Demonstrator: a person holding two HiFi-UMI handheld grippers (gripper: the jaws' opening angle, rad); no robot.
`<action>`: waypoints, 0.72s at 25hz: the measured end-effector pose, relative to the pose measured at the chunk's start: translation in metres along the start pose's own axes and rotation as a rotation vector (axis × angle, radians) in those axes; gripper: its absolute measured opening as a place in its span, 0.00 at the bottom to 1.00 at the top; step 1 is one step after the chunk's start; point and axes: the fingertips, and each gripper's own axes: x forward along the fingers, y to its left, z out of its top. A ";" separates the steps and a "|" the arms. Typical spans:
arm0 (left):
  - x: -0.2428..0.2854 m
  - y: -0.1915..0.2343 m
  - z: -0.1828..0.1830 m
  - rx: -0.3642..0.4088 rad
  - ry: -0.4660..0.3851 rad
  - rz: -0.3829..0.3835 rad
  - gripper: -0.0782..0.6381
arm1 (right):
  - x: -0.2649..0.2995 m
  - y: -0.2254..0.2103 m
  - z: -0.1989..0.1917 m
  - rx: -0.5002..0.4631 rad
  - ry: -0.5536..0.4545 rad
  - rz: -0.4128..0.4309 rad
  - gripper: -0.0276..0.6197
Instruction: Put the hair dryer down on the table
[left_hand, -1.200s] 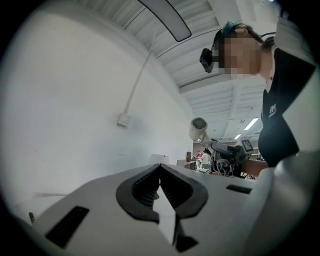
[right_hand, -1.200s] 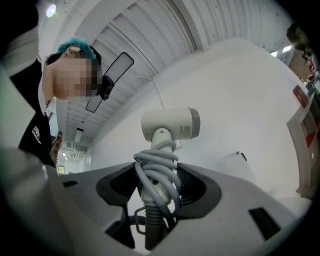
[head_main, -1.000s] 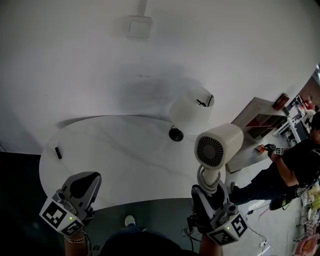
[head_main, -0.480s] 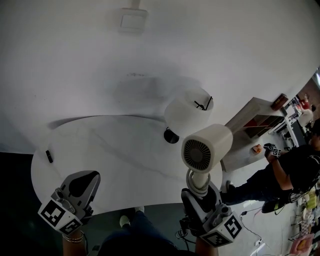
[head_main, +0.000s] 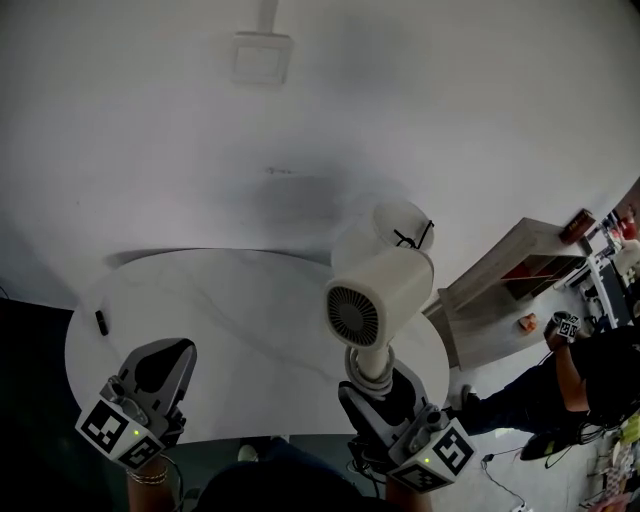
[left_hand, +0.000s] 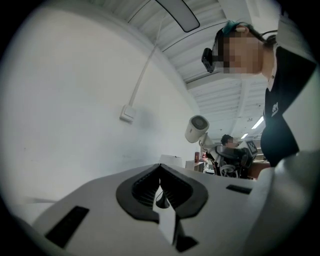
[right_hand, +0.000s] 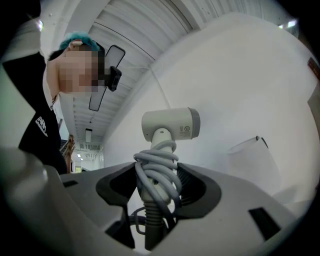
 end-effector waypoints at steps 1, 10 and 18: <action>0.003 0.001 0.000 -0.002 -0.002 0.008 0.13 | 0.002 -0.002 -0.001 -0.007 0.010 0.012 0.43; 0.018 0.004 -0.006 -0.005 0.013 0.069 0.13 | 0.017 -0.009 -0.022 -0.005 0.091 0.120 0.43; 0.022 0.015 -0.019 -0.008 0.025 0.132 0.13 | 0.025 -0.011 -0.051 -0.006 0.176 0.195 0.43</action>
